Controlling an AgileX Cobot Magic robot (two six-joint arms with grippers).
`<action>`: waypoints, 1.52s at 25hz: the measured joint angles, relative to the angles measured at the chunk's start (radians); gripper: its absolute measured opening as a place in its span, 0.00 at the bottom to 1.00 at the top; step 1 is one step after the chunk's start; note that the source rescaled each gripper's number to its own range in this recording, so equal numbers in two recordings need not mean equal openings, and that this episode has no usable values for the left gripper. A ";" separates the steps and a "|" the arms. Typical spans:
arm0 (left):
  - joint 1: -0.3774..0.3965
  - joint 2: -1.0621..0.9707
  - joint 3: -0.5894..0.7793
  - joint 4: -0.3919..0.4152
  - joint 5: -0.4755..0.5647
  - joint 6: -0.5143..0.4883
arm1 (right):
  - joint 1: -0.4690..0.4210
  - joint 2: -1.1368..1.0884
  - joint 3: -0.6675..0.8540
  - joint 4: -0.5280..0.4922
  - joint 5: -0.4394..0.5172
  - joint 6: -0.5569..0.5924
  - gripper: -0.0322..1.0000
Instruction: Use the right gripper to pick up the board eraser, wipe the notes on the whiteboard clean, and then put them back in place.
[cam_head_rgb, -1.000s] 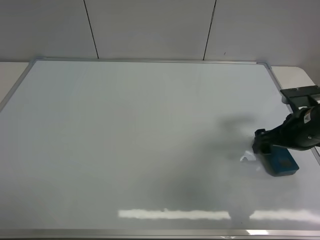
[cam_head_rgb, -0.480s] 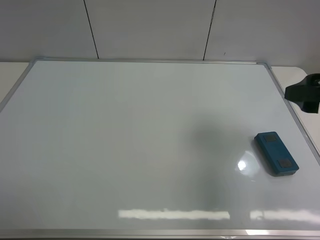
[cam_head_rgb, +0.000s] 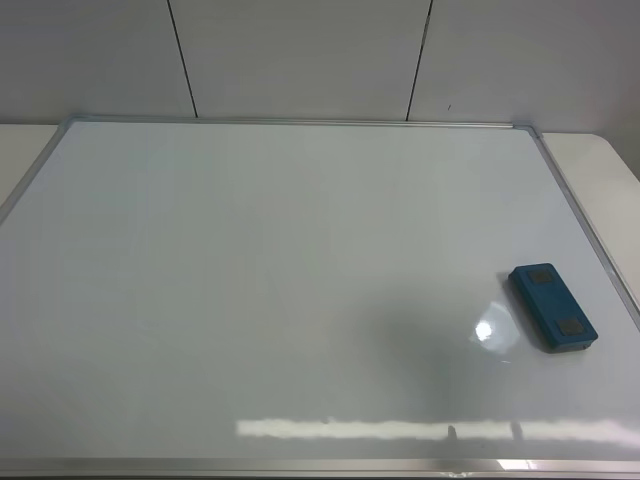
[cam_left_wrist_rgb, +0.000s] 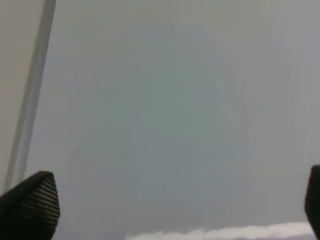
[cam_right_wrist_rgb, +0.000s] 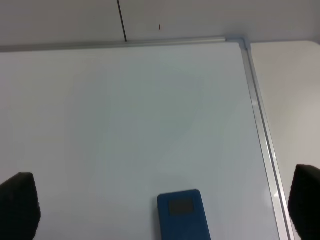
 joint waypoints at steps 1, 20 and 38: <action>0.000 0.000 0.000 0.000 0.000 0.000 | 0.000 -0.016 0.000 0.003 0.035 0.001 1.00; 0.000 0.000 0.000 0.000 0.000 0.000 | 0.000 -0.233 -0.017 -0.016 0.292 -0.002 1.00; 0.000 0.000 0.000 0.000 0.000 0.000 | -0.063 -0.233 -0.010 -0.056 0.327 0.000 1.00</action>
